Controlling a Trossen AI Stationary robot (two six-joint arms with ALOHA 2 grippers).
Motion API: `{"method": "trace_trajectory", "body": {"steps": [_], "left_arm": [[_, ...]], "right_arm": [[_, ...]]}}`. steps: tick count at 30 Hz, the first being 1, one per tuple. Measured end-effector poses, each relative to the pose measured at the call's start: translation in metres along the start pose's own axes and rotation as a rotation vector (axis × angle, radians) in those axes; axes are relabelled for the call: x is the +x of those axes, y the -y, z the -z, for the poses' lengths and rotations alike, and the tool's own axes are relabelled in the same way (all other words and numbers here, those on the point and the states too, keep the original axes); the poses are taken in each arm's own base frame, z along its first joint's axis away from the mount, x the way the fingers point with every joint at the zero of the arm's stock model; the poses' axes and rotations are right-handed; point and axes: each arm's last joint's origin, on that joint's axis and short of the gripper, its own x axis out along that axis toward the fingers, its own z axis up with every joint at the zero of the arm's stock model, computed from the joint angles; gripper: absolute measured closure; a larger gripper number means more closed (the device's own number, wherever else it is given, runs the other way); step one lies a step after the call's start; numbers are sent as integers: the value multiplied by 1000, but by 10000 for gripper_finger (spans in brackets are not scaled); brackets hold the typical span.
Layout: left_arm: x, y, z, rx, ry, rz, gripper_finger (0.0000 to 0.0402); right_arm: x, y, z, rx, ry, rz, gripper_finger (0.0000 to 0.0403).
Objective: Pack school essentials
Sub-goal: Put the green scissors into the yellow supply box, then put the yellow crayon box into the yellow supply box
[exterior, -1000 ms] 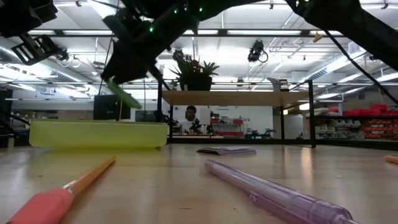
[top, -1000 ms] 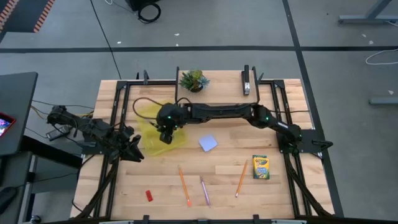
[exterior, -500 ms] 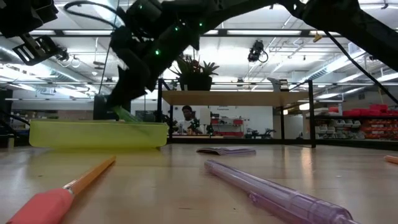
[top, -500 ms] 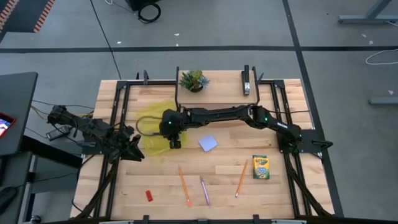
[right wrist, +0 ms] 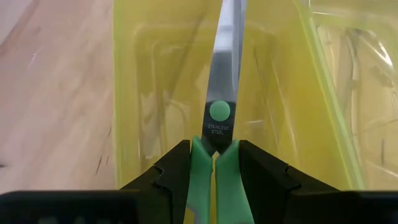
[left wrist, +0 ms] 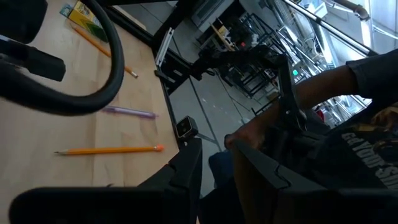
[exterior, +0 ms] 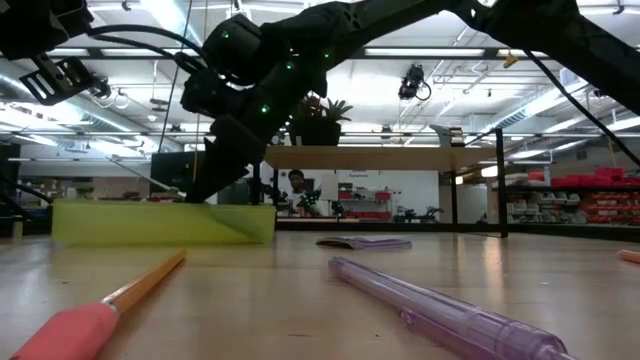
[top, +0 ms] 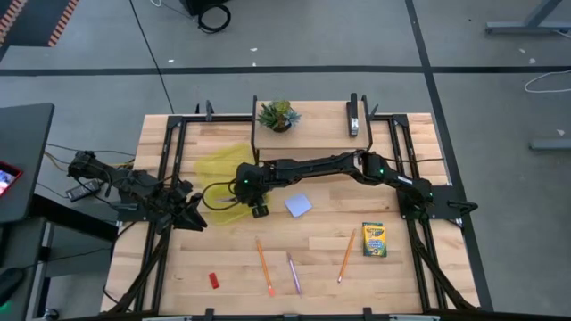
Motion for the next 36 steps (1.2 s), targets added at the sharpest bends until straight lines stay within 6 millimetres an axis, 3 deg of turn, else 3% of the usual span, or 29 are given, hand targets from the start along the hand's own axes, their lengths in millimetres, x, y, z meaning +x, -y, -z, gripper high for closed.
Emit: {"method": "trace_trajectory", "body": {"steps": [8,20,30,36], "left_arm": [[0,0,0,1,0,0,307],[0,0,0,3,0,0,306],[0,0,0,20,0,0,307],[0,-1,0,25,6,-23,306]], "right_arm": [[0,-2,-1,-15,9,-31,257],[0,-3,2,-23,-16,-41,203],[0,-3,1,4,-22,-23,199],[-17,0,-16,75,3,-14,199]]}}
